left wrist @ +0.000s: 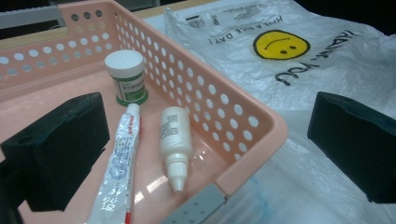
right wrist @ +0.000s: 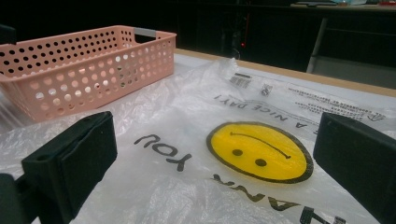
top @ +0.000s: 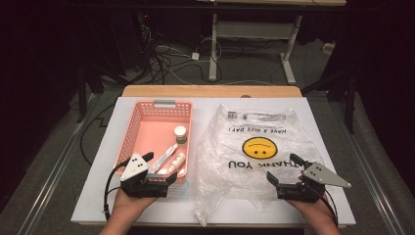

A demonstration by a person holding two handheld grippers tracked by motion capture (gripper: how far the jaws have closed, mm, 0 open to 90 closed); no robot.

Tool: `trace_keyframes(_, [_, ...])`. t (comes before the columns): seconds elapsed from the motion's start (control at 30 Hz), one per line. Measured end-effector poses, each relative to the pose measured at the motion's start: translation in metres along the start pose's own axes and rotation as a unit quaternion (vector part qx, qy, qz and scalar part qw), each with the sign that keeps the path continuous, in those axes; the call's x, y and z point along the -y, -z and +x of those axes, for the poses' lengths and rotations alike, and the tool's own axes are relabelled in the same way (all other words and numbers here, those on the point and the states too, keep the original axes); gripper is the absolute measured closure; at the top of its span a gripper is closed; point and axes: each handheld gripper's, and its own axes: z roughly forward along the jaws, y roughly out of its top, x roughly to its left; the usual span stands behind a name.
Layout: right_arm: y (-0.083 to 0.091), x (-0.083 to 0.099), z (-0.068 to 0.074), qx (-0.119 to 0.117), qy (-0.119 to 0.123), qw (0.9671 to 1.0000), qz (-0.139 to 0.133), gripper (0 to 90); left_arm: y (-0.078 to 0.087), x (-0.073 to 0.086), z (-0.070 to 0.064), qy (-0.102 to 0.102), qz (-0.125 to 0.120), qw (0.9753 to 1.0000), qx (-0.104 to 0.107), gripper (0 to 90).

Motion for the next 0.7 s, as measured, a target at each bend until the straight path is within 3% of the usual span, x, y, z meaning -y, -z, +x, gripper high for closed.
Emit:
trace_keyframes(0.37, [-0.0008, -0.0045, -0.0006, 0.002, -0.002, 1.0, -0.002, 0.3, -0.0009, 0.0016, -0.004, -0.016, 0.008, 0.9998, -0.006, 0.0])
trace_keyframes(0.7, [-0.0013, -0.0075, -0.0015, -0.004, 0.005, 1.0, 0.0, 0.3, 0.0008, -0.0001, 0.0015, -0.001, 0.015, 0.9999, 0.001, 0.0])
